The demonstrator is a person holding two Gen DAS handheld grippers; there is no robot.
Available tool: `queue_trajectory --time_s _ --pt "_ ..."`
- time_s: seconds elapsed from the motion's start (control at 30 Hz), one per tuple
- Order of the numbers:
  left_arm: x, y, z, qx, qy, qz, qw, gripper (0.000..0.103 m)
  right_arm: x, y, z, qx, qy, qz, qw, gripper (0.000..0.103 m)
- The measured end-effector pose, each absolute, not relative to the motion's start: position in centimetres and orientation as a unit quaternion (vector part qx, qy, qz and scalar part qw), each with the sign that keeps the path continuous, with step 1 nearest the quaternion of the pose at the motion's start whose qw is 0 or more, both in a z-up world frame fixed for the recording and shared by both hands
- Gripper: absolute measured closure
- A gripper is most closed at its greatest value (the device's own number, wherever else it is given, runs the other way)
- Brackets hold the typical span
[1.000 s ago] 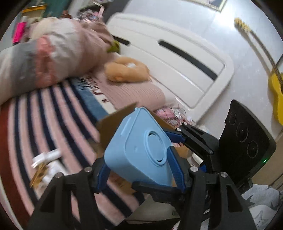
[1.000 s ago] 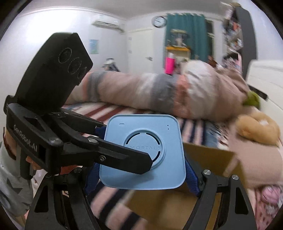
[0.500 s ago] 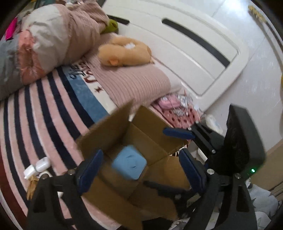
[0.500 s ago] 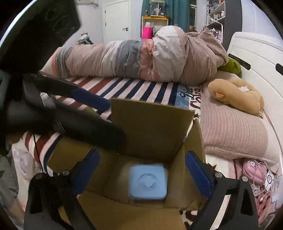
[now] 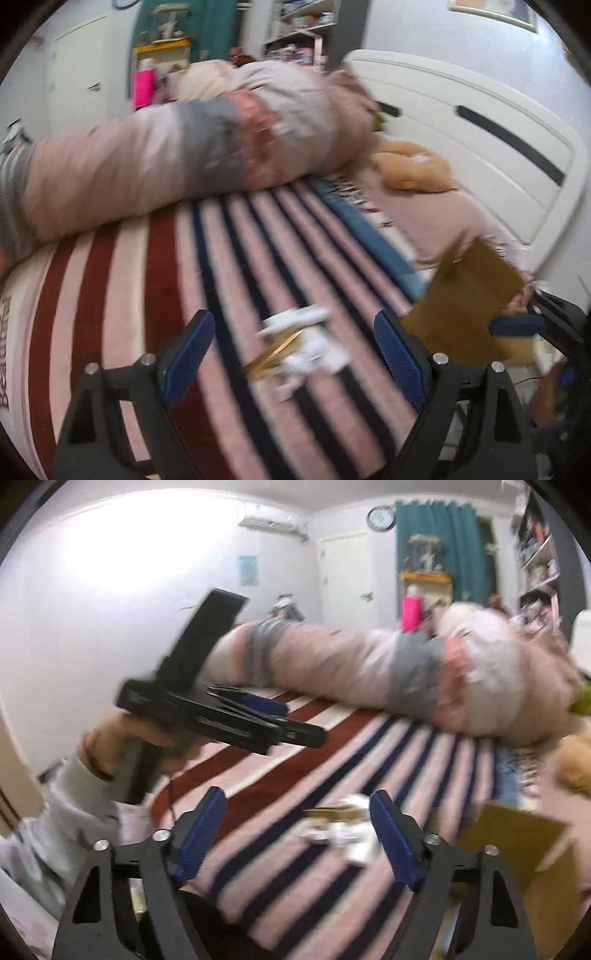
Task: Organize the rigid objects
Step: 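Grasp the white power bank with the right tool while the left tool grasps the tape roll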
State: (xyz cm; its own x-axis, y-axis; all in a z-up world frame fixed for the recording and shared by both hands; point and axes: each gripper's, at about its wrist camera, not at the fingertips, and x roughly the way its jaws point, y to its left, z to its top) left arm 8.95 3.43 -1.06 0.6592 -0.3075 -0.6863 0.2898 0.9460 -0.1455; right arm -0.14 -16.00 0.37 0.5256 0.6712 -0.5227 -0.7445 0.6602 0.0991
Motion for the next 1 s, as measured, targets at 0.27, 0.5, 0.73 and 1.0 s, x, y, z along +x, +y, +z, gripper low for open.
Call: queue_trajectory --time_s 0.27,0.5,0.73,1.0 --pt "9.0 7.9 -10.7 -0.048 0.409 -0.175 0.894 0.017 4.6 -12.7 -9.3 -0.025 0.365 0.31 0.878 0.049" --pt "9.3 5.5 -16.7 -0.064 0.441 -0.217 0.869 0.017 10.1 -13.6 -16.4 -0.069 0.405 0.19 0.892 0.064" --pt "9.7 3.3 -17.9 -0.079 0.438 -0.237 0.864 0.019 12.9 -14.5 -18.4 -0.061 0.422 0.197 0.883 0.072" --pt "10.2 1.1 -18.2 -0.035 0.431 -0.227 0.873 0.049 9.3 -16.2 -17.5 -0.063 0.446 0.212 0.867 0.072"
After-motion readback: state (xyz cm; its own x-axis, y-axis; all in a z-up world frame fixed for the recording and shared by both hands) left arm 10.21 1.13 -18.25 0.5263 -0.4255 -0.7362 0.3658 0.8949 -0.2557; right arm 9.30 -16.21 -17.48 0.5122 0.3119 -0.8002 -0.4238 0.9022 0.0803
